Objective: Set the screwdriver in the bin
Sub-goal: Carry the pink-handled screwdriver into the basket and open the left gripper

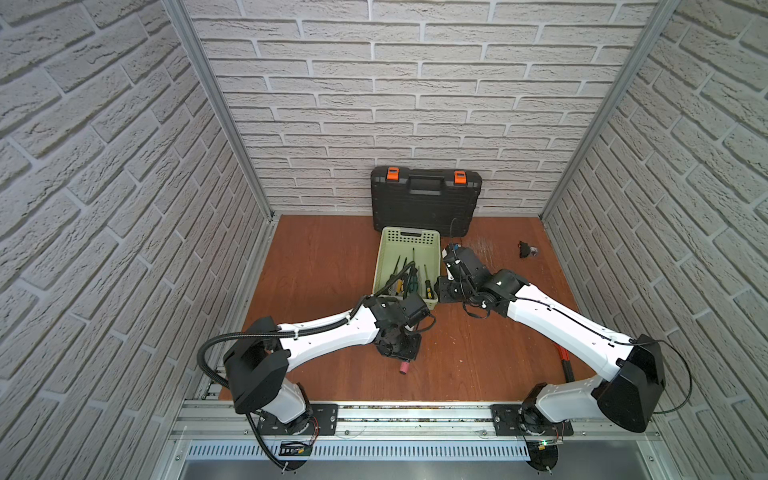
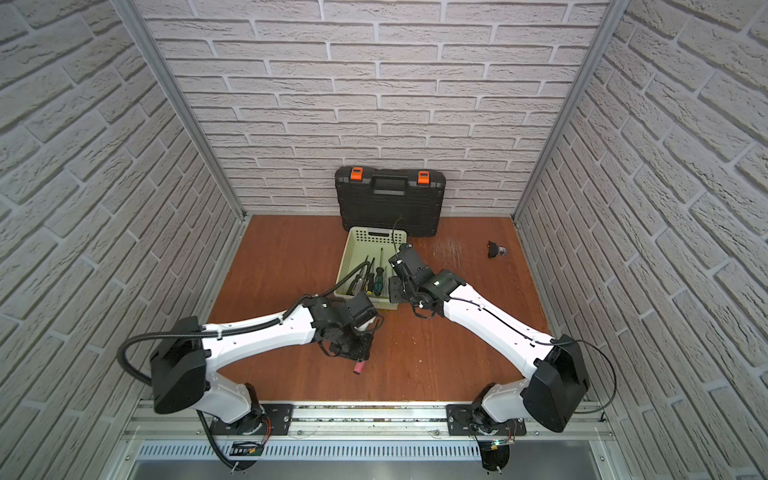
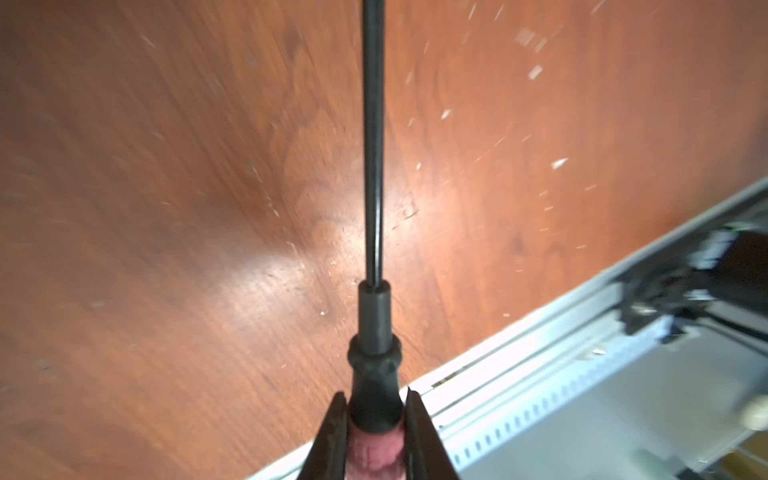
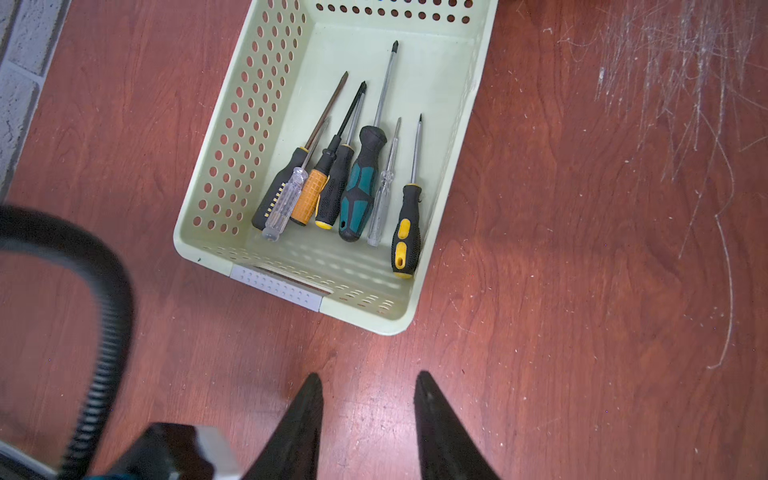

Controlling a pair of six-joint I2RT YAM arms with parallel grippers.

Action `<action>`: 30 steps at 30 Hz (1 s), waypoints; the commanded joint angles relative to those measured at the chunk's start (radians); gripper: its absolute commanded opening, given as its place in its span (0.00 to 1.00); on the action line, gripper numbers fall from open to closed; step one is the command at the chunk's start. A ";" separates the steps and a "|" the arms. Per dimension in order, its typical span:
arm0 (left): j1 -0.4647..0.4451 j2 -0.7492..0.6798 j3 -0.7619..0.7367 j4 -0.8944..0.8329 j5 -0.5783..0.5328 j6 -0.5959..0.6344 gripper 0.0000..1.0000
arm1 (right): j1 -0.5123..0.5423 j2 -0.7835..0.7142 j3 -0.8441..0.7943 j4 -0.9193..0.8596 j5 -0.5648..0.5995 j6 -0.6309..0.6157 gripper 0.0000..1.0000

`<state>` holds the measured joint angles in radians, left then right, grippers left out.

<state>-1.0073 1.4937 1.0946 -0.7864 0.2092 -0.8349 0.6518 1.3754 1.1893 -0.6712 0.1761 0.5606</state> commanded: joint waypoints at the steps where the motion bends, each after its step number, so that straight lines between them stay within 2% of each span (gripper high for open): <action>1: 0.079 -0.055 0.056 -0.091 0.066 0.056 0.03 | -0.003 -0.060 -0.002 -0.035 0.038 -0.008 0.39; 8: 0.222 0.005 0.334 -0.214 0.142 0.157 0.04 | -0.003 -0.079 -0.053 -0.047 0.014 0.015 0.38; 14: 0.374 0.224 0.551 -0.197 0.134 0.268 0.05 | -0.003 -0.077 -0.065 -0.004 -0.024 0.031 0.38; 17: 0.422 0.363 0.638 -0.161 0.075 0.301 0.04 | -0.003 -0.063 -0.032 0.023 -0.044 0.025 0.38; 23: 0.437 0.582 0.807 -0.234 -0.062 0.363 0.04 | -0.003 -0.036 0.018 0.043 -0.064 0.011 0.38; 30: 0.431 0.648 0.769 -0.207 -0.109 0.358 0.04 | -0.004 -0.006 0.010 0.053 -0.077 -0.008 0.38</action>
<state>-0.5701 2.1445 1.8648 -0.9844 0.1471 -0.4980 0.6514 1.3571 1.1896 -0.6510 0.1101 0.5667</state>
